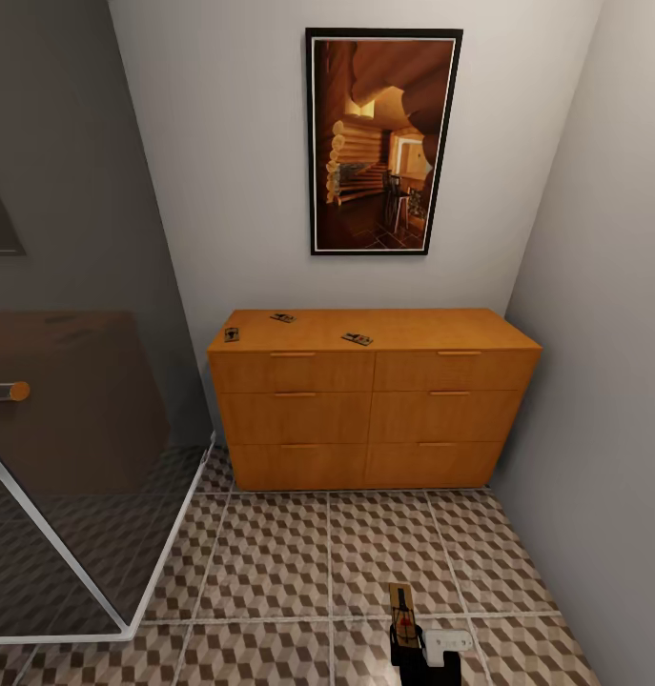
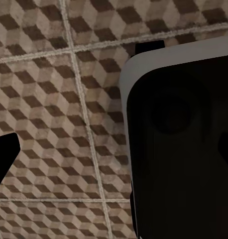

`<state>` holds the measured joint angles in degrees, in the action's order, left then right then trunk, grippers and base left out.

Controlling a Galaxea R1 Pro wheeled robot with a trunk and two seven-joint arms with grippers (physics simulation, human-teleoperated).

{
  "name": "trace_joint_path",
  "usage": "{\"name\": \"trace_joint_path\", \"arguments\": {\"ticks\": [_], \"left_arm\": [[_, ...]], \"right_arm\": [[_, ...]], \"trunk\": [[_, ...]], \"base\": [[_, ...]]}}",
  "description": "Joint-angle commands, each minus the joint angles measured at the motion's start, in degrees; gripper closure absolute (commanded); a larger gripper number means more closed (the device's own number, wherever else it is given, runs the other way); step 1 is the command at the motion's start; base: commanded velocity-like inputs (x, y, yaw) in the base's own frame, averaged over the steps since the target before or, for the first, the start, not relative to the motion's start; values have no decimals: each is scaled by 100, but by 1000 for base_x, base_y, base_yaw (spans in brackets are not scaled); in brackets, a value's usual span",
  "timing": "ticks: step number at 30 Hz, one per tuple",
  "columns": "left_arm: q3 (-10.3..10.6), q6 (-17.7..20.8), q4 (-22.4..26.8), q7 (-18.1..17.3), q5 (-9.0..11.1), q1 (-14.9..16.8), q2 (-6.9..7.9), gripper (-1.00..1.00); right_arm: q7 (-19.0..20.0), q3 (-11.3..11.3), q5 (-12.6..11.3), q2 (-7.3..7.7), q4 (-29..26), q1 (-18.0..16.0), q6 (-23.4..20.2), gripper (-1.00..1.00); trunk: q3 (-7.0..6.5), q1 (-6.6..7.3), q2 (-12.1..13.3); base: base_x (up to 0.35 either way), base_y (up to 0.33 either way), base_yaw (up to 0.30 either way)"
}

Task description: Take the four mousetraps from the cabinet in the bathroom and place them on the bathroom floor. Make sure all four end up on the same floor surface, and ensure that at least two of them are either under or directly next to the same bathroom sink.

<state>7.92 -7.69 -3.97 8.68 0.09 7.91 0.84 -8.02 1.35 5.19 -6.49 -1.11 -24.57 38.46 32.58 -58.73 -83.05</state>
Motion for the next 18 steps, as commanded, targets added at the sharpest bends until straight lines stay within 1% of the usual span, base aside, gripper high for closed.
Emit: {"name": "trace_joint_path", "arguments": {"ticks": [1, 18], "left_arm": [[43, -40, -25, 19, 0, 9, -1, -100], [43, -40, -25, 19, 0, 9, -5, -100]], "right_arm": [[-26, 14, 43, -1, 5, -4, 12, 100], [-25, 14, 43, -1, 5, -4, 12, 100]], "trunk": [[5, 0, -3], [5, 0, -3]], "base": [[0, 0, 0], [0, 0, 0]]}}
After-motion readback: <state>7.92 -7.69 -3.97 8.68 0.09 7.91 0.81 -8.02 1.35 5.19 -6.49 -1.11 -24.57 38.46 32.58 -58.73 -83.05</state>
